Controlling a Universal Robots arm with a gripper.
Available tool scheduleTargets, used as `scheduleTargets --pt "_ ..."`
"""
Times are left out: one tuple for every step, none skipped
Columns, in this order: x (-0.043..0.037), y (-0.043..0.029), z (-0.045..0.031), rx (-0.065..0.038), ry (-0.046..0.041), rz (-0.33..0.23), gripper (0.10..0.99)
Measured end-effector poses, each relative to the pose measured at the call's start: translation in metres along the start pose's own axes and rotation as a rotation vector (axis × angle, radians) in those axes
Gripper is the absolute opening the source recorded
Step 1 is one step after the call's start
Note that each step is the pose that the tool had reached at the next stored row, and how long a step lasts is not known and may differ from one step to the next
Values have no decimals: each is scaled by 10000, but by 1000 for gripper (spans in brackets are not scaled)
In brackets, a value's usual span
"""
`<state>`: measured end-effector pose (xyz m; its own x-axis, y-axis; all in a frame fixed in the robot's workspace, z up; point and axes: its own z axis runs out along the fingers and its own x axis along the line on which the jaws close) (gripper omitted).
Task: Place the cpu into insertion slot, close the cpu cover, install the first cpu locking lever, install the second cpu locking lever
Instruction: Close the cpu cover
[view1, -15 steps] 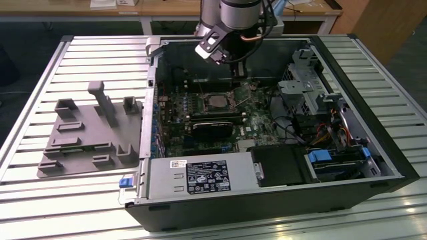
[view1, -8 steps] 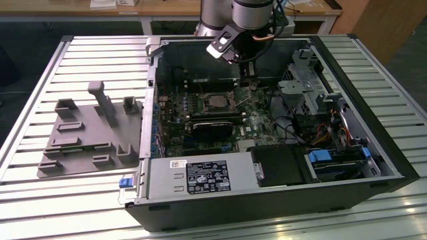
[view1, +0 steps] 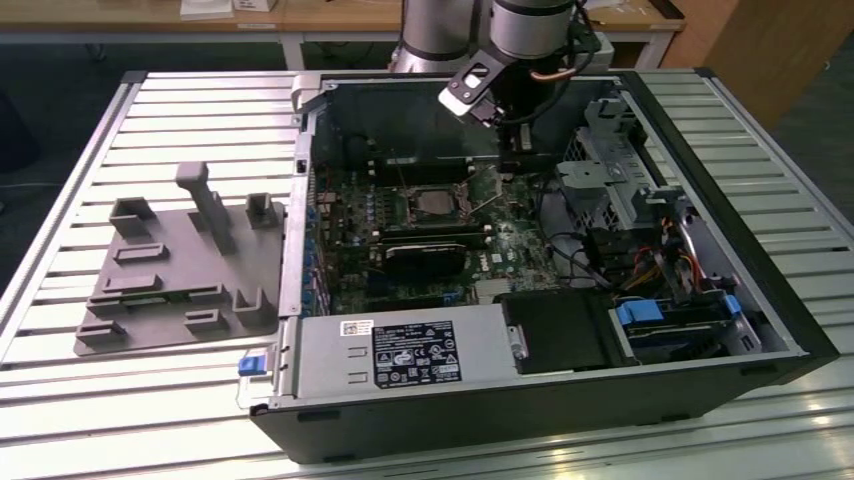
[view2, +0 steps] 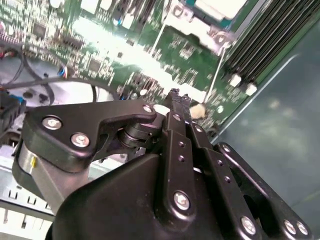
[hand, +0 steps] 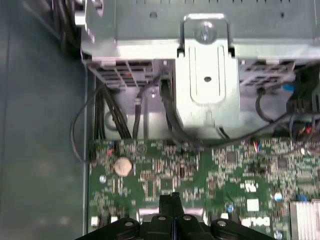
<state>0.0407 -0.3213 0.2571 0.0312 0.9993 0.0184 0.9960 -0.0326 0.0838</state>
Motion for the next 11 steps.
scheduleTargets --pt "1 31 3 2 1 1 102" --pt "2 62 6 4 0 1 102" --pt "3 86 9 6 1 0 102" --pt "4 100 11 8 1 5 102" --pt "4 109 13 7 -1 28 102" --pt "4 116 16 7 -4 47 102" --pt "4 121 21 6 -5 66 102" --pt "4 126 29 6 -7 84 102" --pt "4 130 37 6 -8 100 102" --pt "4 133 47 6 -10 114 102" --pt "4 136 59 8 -11 128 102"
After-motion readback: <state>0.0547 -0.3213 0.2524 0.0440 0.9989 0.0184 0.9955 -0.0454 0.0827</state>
